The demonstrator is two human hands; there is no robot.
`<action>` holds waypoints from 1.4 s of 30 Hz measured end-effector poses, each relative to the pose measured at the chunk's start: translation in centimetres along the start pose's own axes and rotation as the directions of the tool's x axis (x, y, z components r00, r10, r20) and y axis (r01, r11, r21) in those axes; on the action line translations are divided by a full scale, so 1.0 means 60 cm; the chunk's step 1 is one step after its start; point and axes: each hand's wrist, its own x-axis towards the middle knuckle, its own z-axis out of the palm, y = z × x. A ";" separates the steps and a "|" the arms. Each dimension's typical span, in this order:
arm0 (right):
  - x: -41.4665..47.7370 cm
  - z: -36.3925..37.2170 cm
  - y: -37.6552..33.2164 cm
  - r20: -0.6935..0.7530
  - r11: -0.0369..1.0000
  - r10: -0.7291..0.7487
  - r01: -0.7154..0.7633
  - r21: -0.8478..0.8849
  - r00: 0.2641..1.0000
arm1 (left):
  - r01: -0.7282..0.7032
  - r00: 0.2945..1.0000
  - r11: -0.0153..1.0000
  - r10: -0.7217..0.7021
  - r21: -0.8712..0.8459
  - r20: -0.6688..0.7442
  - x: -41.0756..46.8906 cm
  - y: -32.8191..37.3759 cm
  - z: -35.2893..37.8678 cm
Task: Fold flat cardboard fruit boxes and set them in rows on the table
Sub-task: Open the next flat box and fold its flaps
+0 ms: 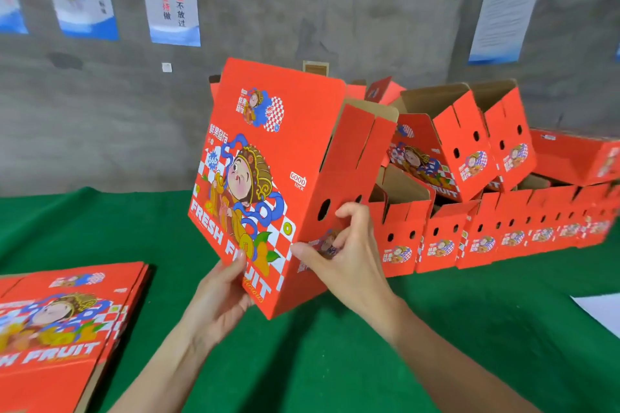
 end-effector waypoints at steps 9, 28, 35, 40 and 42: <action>0.139 -0.024 0.033 -0.174 0.994 -0.063 0.047 -0.095 0.983 | -0.042 0.995 0.946 0.069 0.322 -0.073 0.144 0.016 0.119; 0.391 -0.131 0.333 -0.391 0.943 0.000 -0.130 -0.306 0.921 | -0.335 0.928 0.490 0.022 0.805 0.373 0.412 -0.085 0.382; 0.421 -0.190 0.416 -0.483 0.872 0.022 -0.253 -0.420 0.875 | -0.401 0.886 0.502 -0.001 0.767 0.464 0.476 -0.141 0.445; 0.455 -0.216 0.455 -0.508 0.862 0.162 -0.372 -0.345 0.846 | -0.390 0.886 0.475 -0.039 0.789 0.461 0.514 -0.157 0.463; 0.461 -0.222 0.465 -0.504 0.857 0.186 -0.390 -0.336 0.844 | -0.351 0.900 0.456 -0.078 0.818 0.429 0.523 -0.159 0.464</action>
